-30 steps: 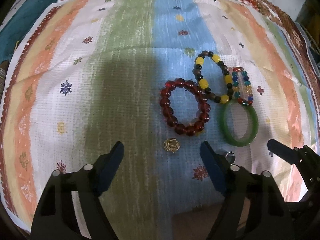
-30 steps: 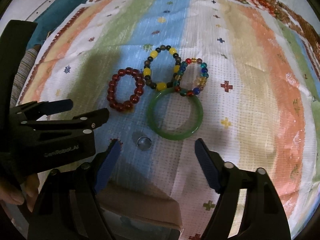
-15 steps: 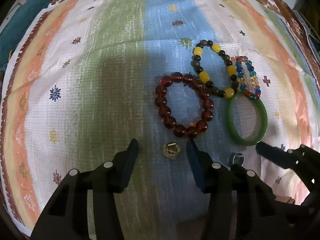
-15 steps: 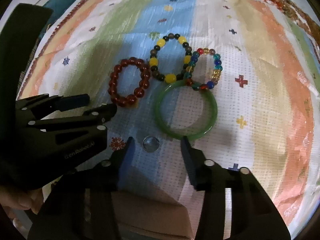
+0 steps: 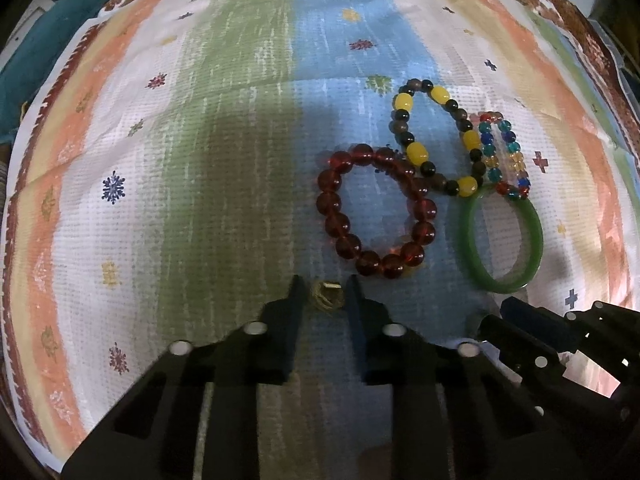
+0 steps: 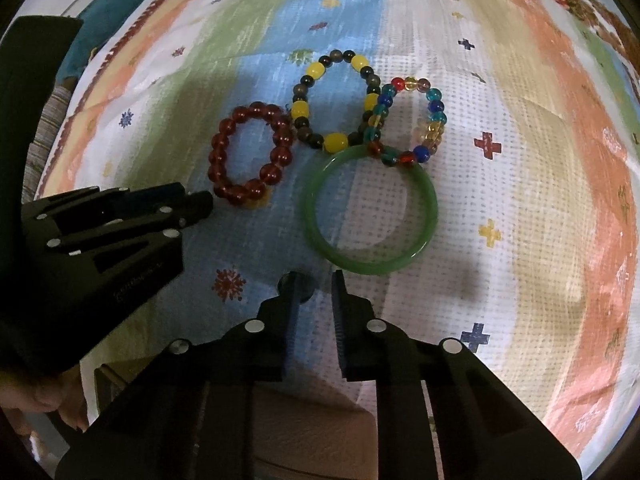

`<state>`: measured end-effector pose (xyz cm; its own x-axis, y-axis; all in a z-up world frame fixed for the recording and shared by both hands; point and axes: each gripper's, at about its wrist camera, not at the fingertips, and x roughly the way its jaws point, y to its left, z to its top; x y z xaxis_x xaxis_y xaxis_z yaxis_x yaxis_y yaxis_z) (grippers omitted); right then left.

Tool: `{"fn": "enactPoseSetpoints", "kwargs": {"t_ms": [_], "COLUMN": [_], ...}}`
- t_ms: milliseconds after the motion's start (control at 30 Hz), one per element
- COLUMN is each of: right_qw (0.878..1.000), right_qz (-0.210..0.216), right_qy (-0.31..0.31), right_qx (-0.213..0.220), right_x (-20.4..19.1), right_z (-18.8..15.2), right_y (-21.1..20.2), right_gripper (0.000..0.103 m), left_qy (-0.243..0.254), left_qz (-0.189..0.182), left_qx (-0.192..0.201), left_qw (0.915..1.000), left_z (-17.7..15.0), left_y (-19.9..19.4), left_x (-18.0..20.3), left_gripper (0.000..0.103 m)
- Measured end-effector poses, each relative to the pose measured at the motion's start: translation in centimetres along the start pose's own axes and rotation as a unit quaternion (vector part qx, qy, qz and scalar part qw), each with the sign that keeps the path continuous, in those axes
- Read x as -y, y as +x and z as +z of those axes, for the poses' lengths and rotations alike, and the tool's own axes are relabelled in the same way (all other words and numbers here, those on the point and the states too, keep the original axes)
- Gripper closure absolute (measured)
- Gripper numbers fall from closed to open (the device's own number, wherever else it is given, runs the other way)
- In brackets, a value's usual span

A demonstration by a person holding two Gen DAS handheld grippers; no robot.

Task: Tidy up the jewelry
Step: 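Hold the gold pendant in the left gripper while the right grasps the small clear ring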

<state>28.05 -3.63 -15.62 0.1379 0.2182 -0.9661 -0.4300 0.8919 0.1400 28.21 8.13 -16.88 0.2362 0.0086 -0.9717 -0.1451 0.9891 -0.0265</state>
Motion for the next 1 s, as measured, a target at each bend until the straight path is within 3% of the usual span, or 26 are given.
{"fn": "enactPoseSetpoints", "kwargs": {"t_ms": [533,1000], "right_qw": [1.000,1.000], "right_qz": [0.000,0.001], "right_qy": [-0.004,-0.008], "right_qx": [0.007,0.024], "right_x": [-0.3,-0.1], "right_z": [0.6,0.6], "right_y": [-0.3,-1.5], "right_gripper": [0.101,0.102], "left_qy": [0.002,-0.007], "left_qz": [-0.002,-0.010], "left_qx": [0.005,0.018], "left_qw": [1.0000,0.9998], "left_z": [-0.5,-0.5], "left_y": [0.1,-1.1], "left_x": [0.0,-0.6], "left_gripper": [0.087,0.087]}}
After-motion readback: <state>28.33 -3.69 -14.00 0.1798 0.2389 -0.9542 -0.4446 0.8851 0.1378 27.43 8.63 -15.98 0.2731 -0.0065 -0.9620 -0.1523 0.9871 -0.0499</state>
